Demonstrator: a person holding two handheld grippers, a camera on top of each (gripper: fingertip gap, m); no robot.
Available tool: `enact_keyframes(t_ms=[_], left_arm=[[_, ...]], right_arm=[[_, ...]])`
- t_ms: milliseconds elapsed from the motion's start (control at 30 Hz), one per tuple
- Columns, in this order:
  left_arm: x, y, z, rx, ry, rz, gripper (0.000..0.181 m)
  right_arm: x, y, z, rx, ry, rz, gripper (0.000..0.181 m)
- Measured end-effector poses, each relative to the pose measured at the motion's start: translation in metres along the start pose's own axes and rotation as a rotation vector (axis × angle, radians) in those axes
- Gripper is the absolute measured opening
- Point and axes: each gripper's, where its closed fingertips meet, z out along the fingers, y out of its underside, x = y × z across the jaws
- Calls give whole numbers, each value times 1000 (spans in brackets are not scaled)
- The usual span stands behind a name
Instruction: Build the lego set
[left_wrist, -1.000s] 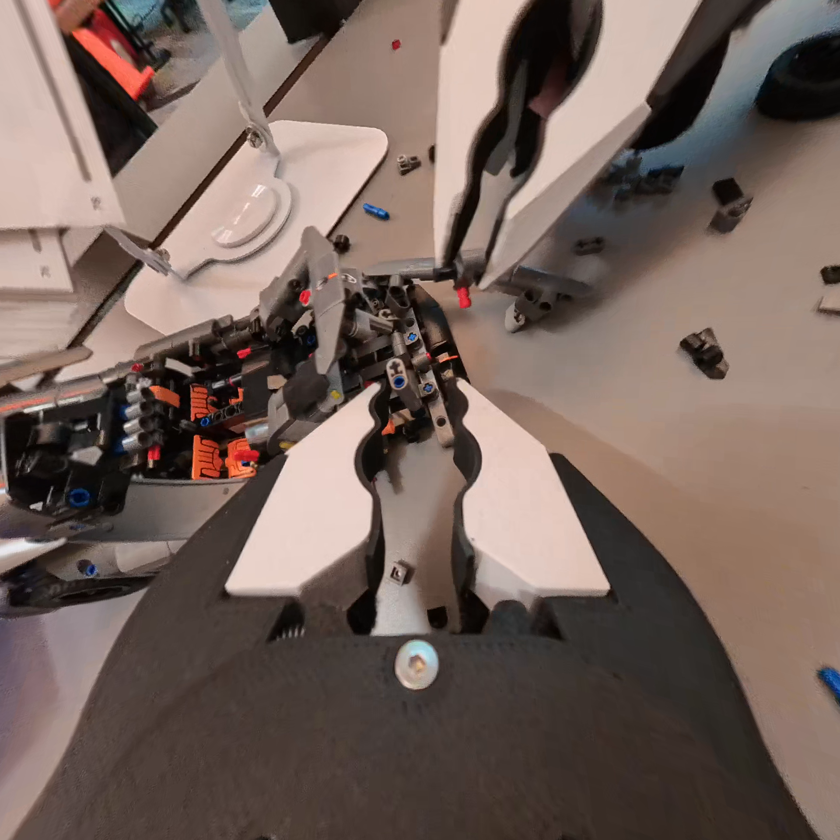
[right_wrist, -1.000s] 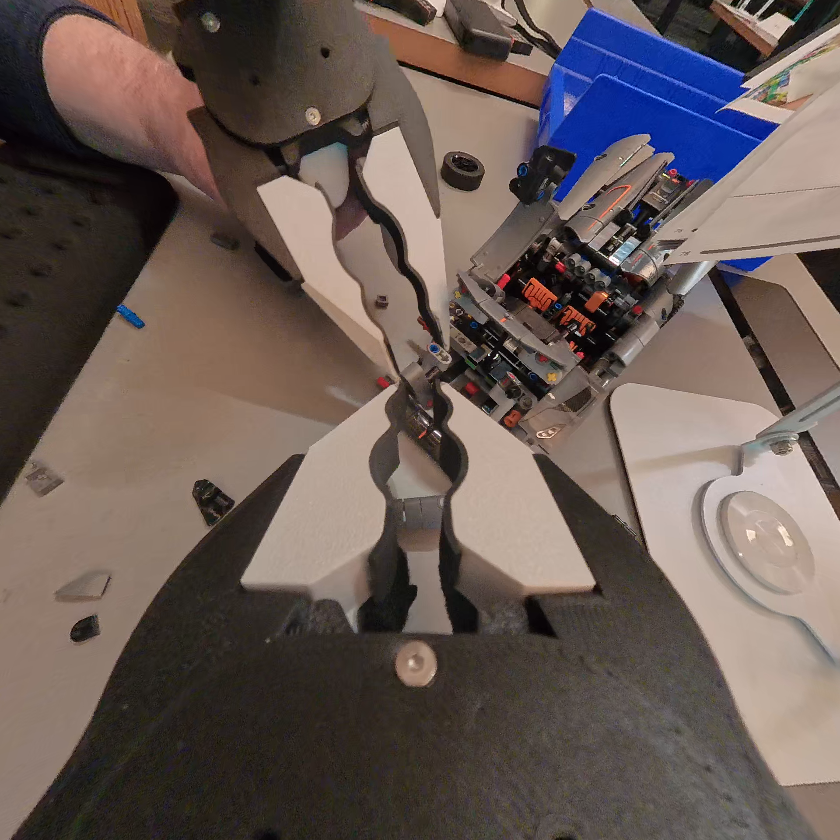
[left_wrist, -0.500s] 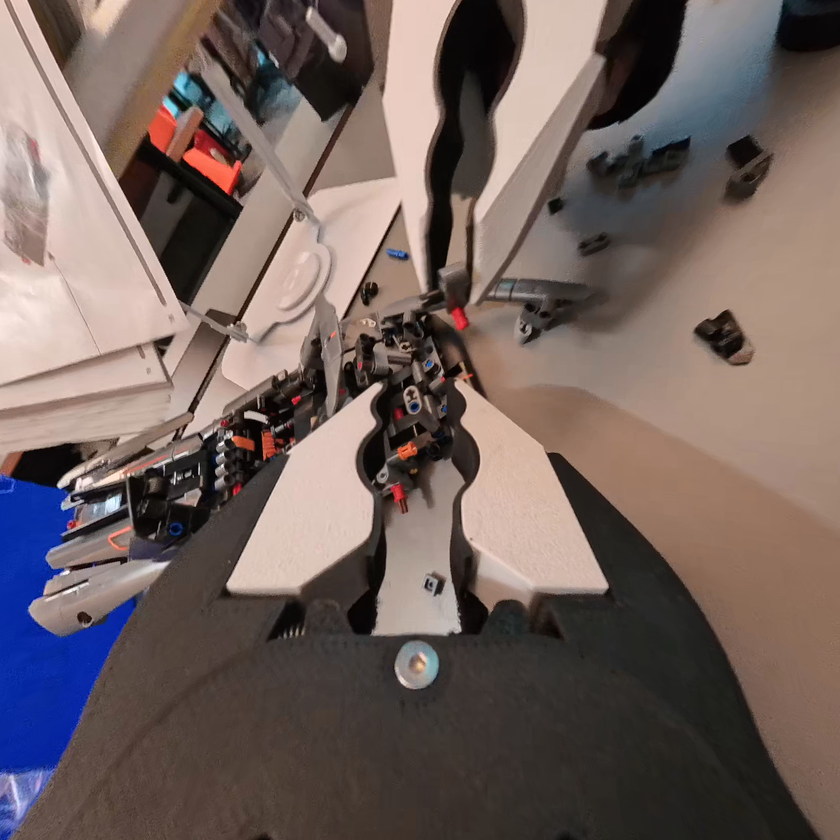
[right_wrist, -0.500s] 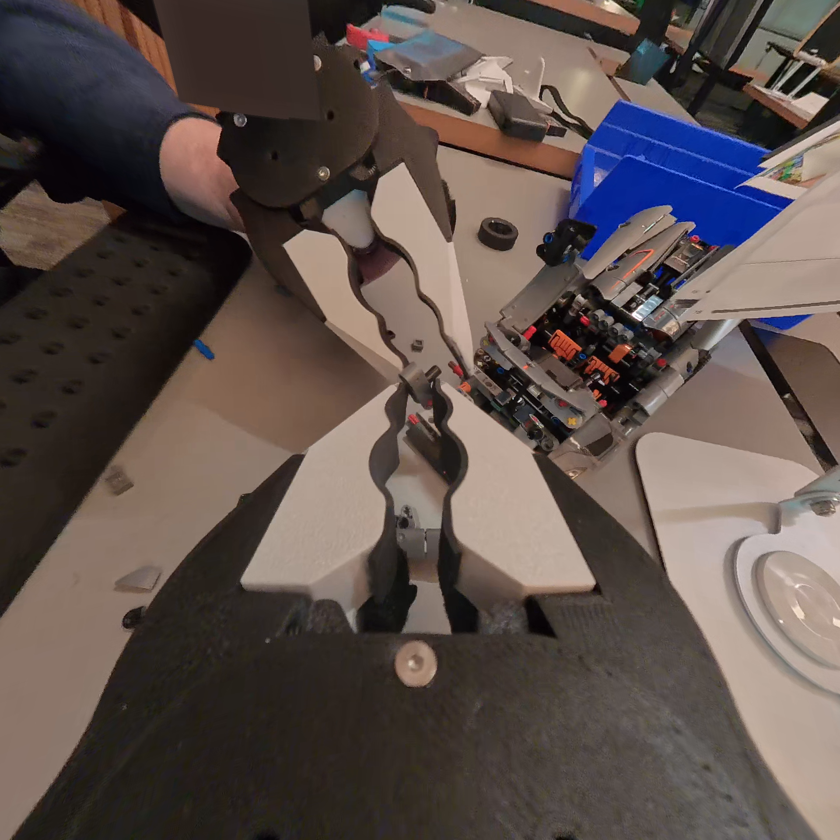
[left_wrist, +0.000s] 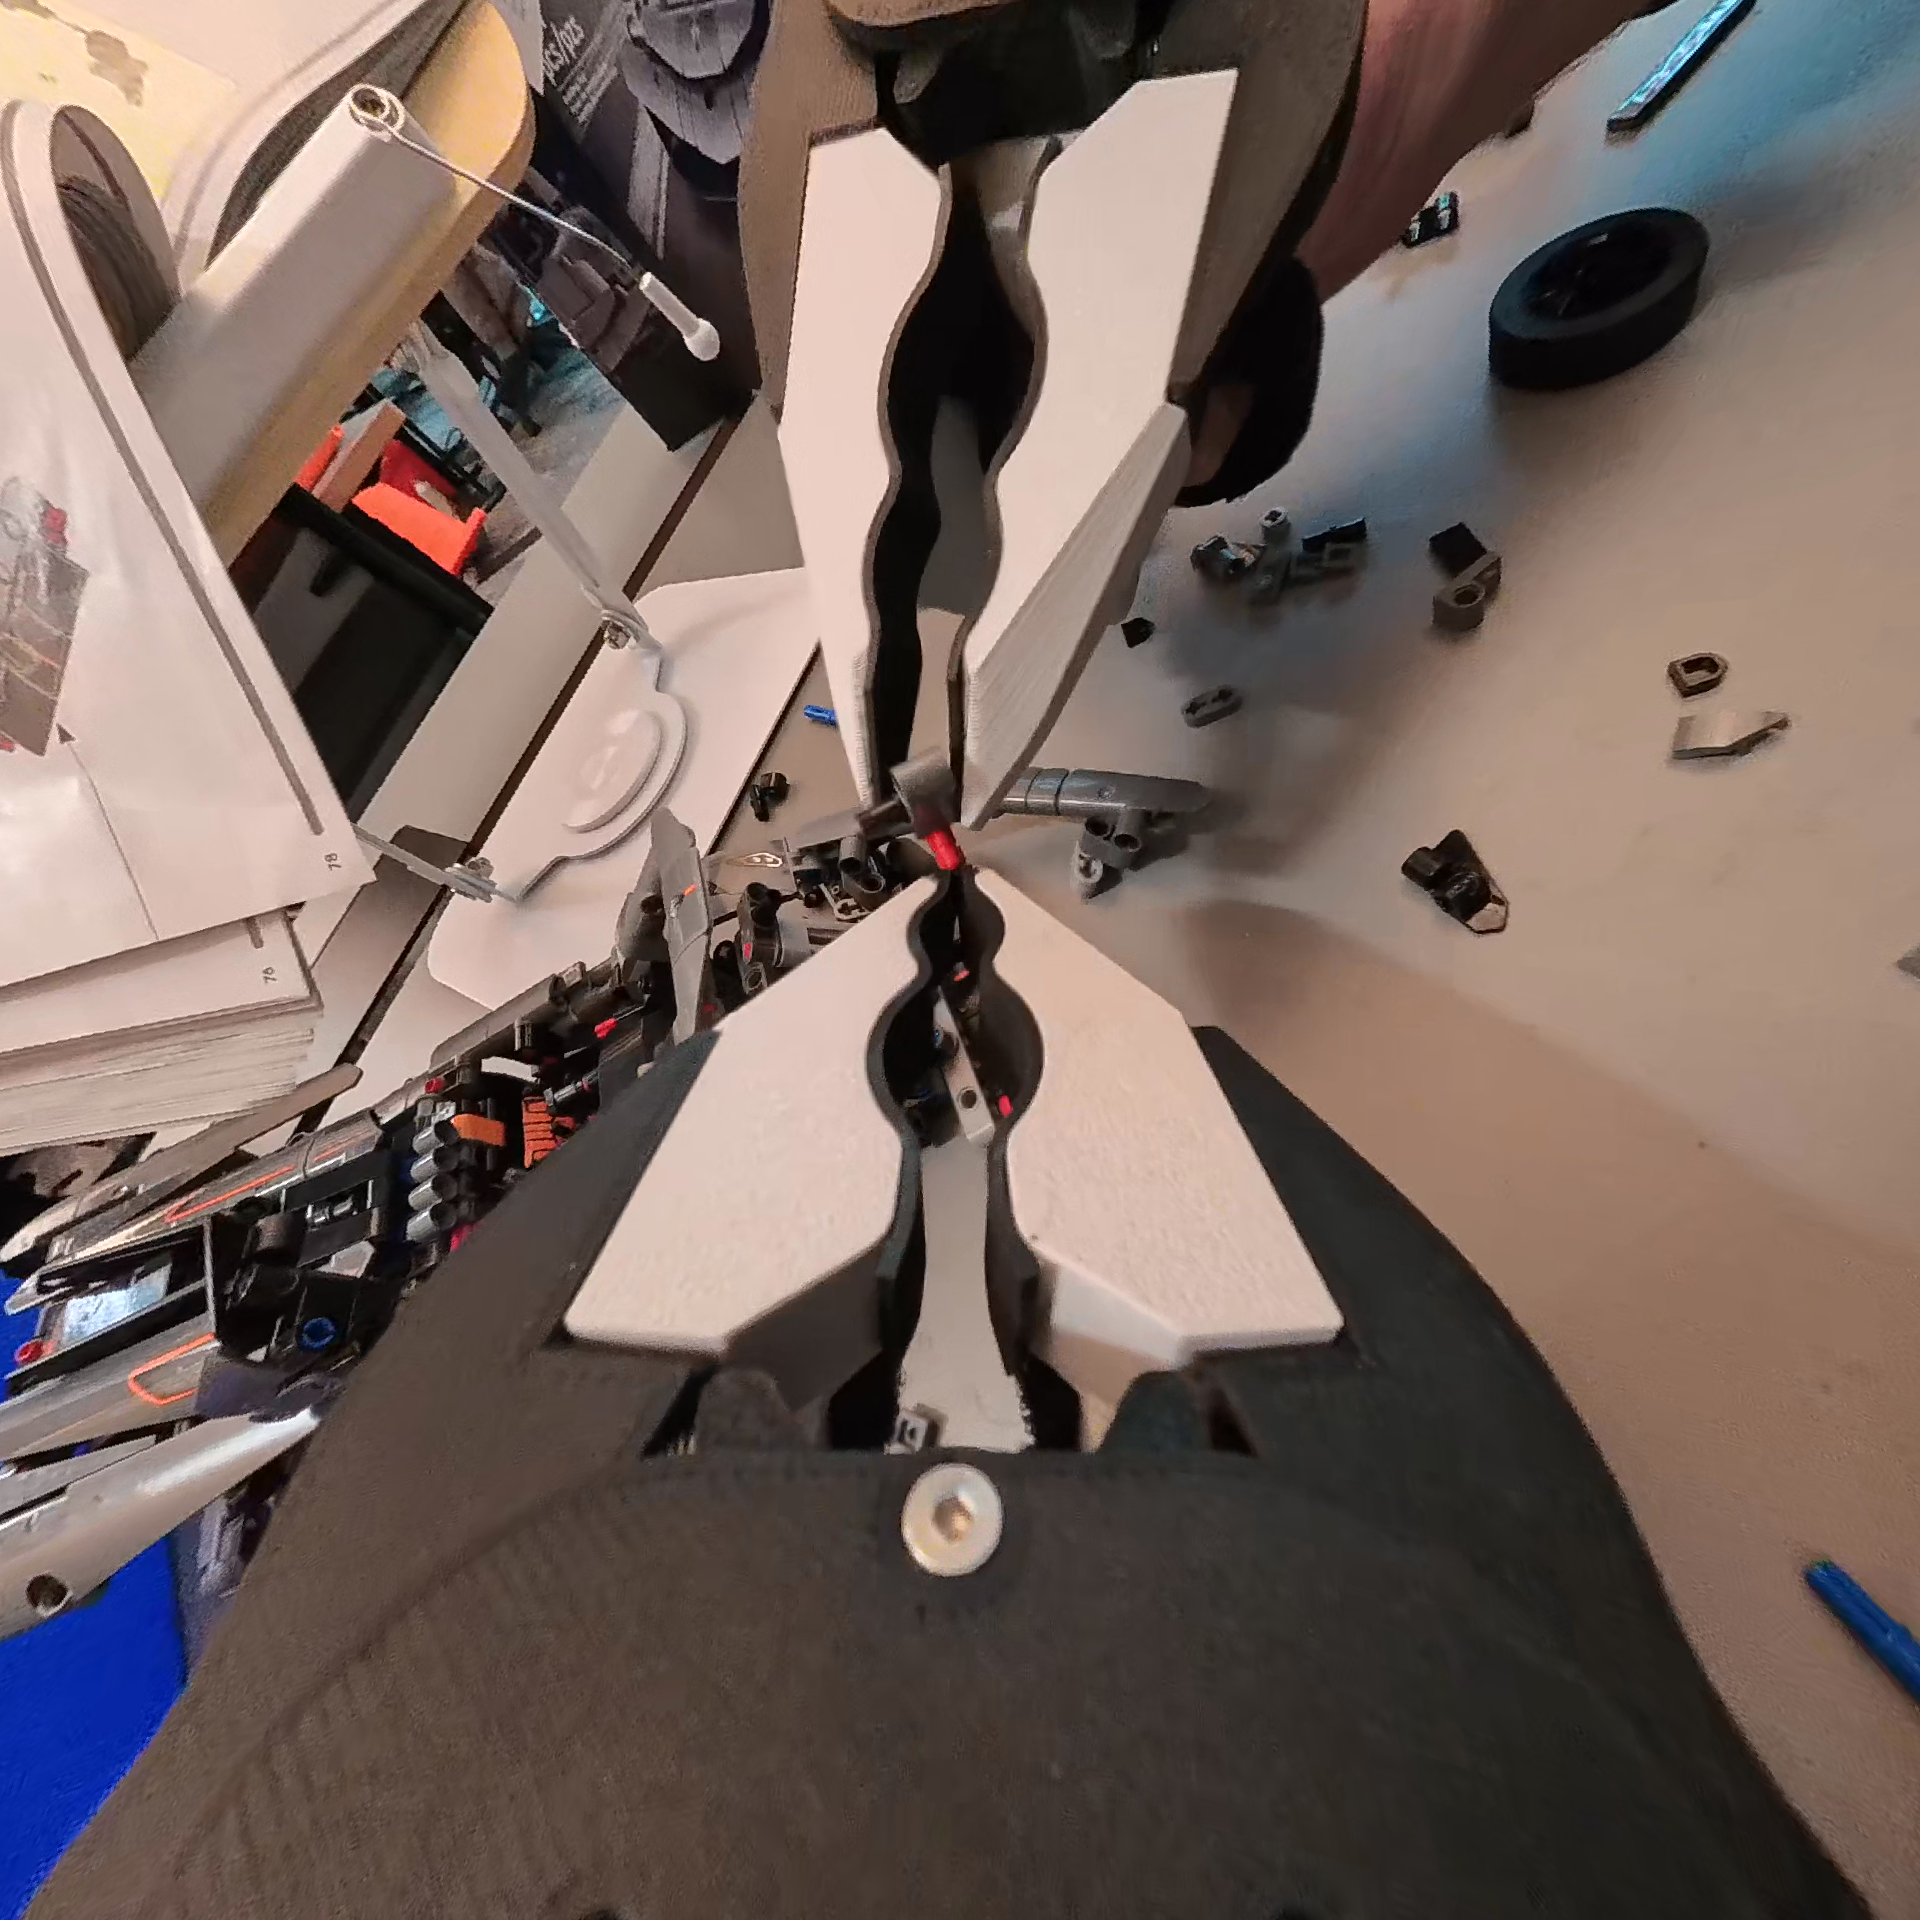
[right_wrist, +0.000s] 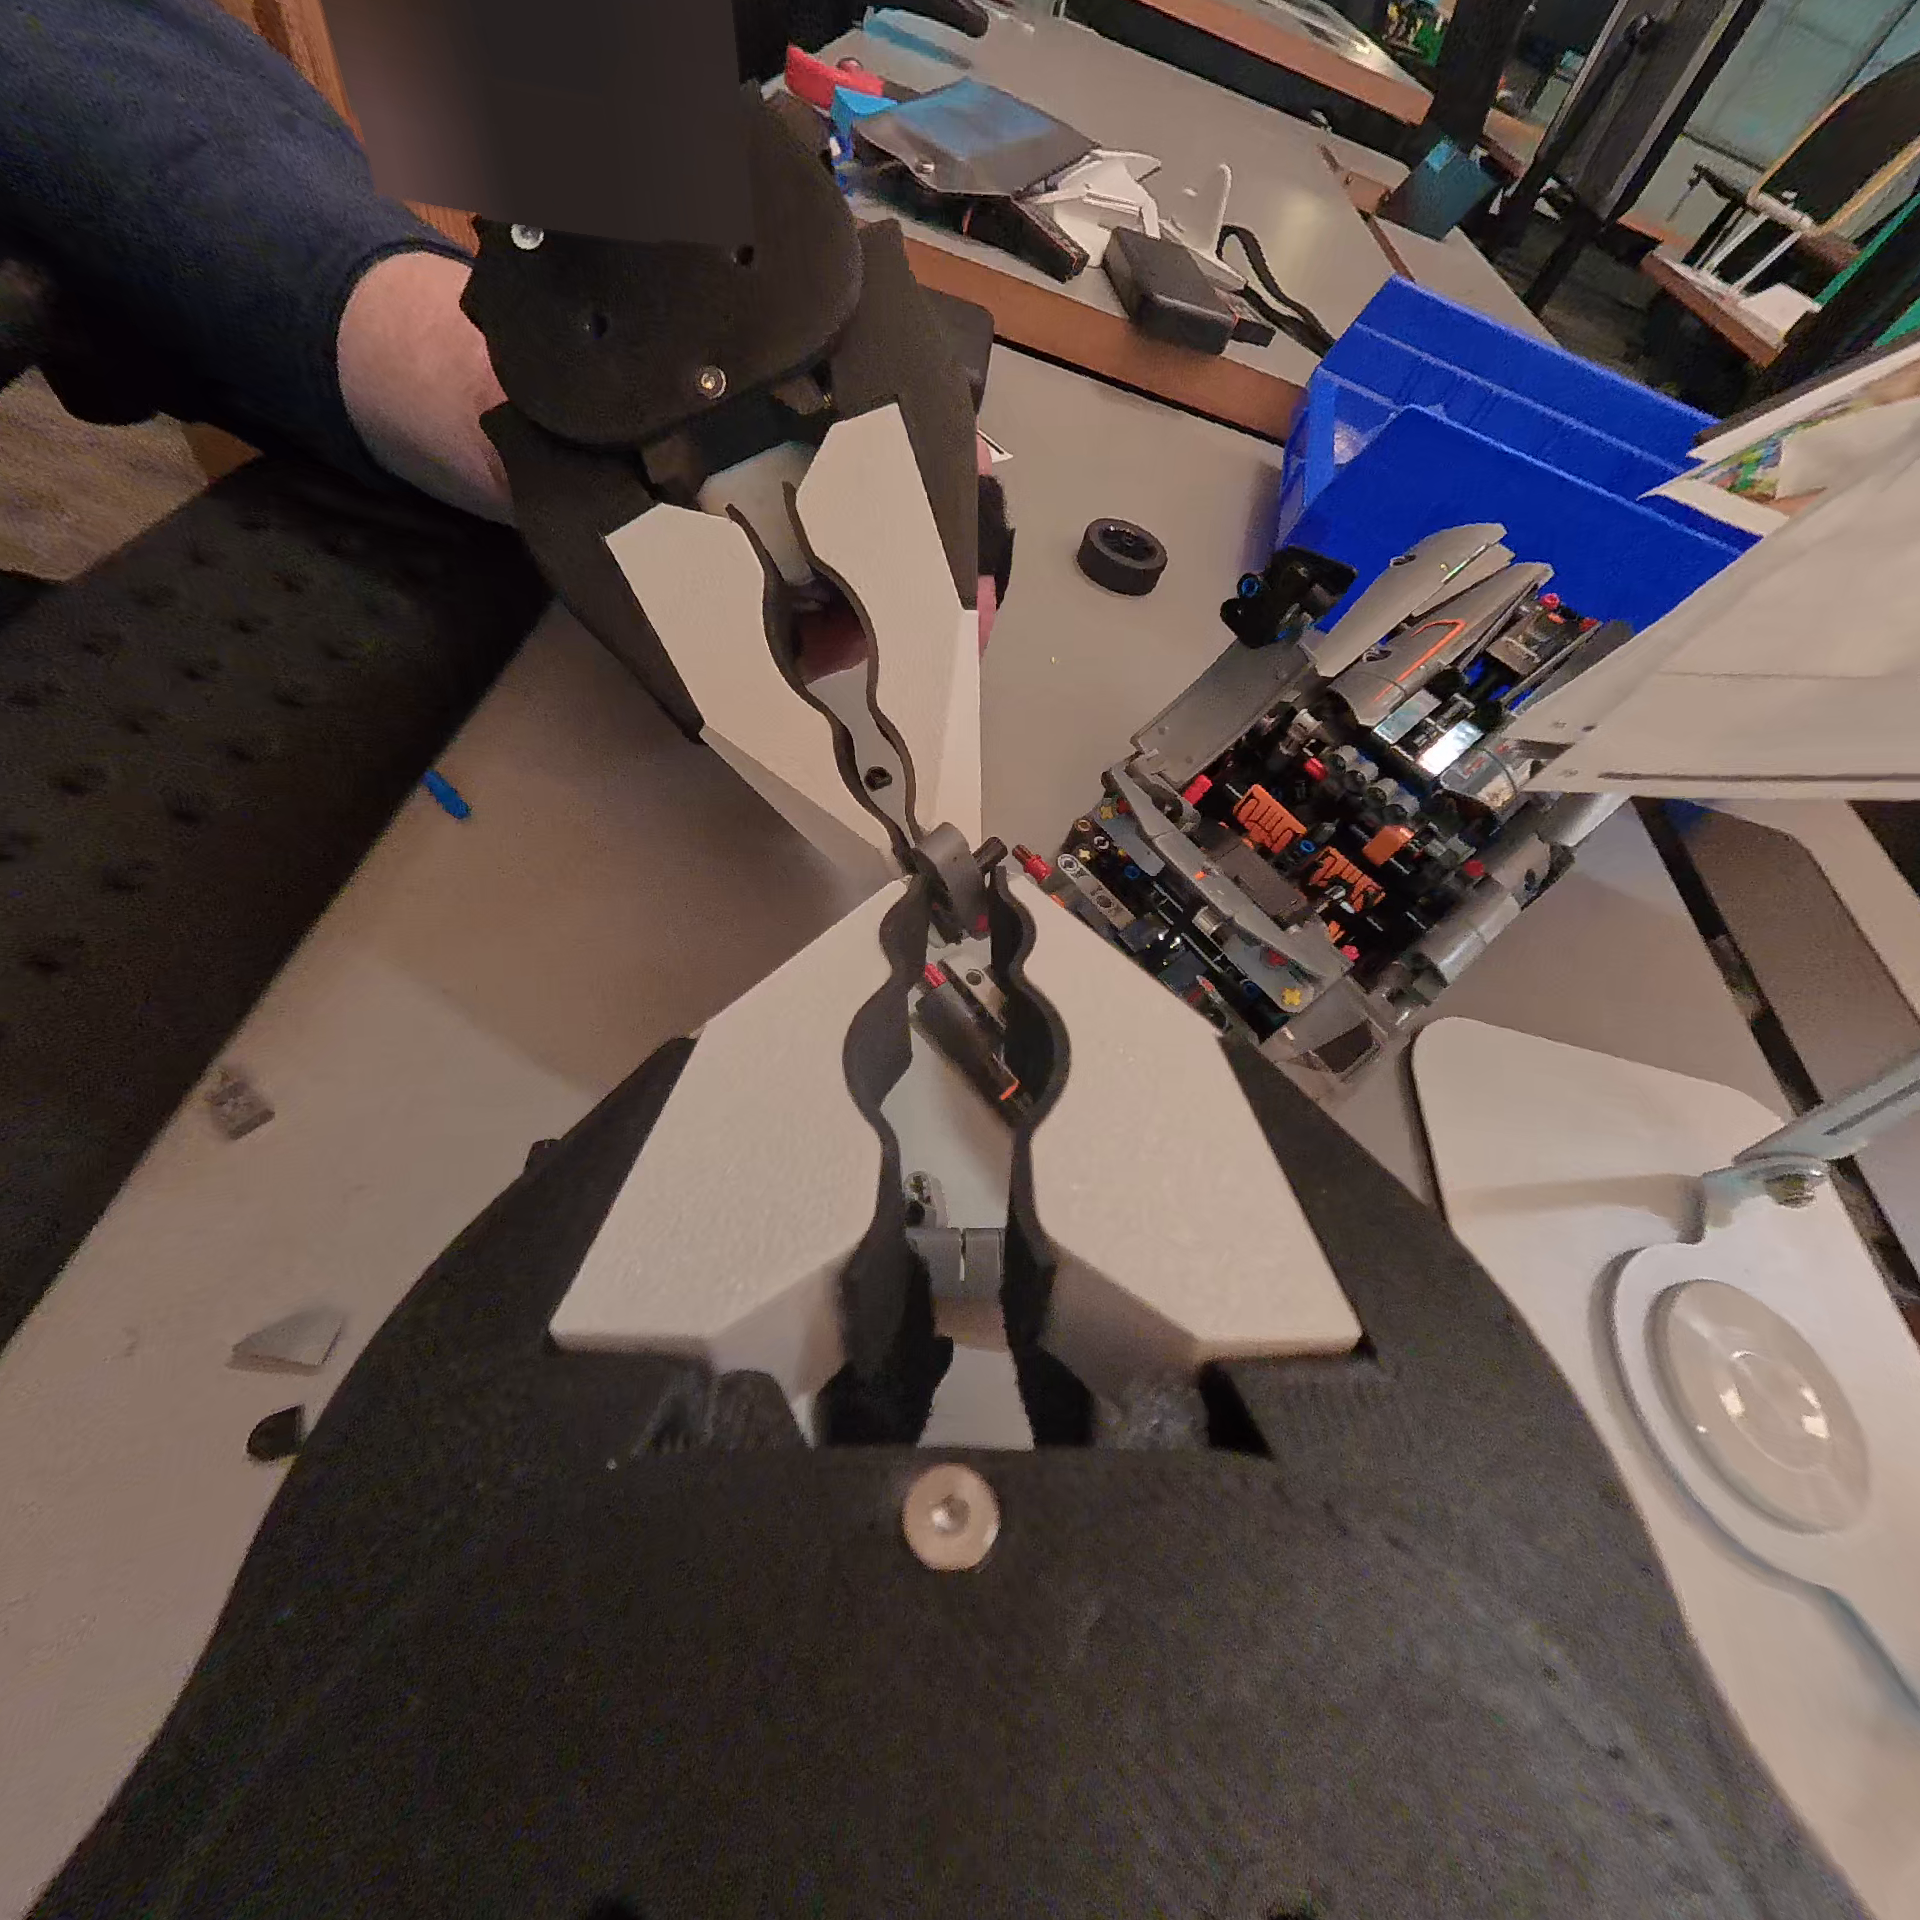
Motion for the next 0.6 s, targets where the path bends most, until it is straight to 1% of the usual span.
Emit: enact_keyframes(t_ms=[167, 233, 300, 333, 400, 600], left_arm=[[2, 0, 0, 21, 23, -23, 0], [1, -1, -1, 35, 26, -43, 7], [-1, -2, -1, 35, 20, -50, 9], [0, -2, -1, 39, 26, -50, 9], [2, -2, 0, 36, 30, -43, 3], [0, -3, -1, 49, 29, -58, 1]], right_arm=[[0, 0, 0, -25, 28, -49, 8], [0, 1, 1, -39, 36, -68, 8], [-3, 1, 2, -44, 40, -88, 8], [-4, 0, 3, -42, 41, -91, 8], [-4, -1, 3, -44, 55, -93, 8], [-2, -3, 3, -43, 69, -100, 9]])
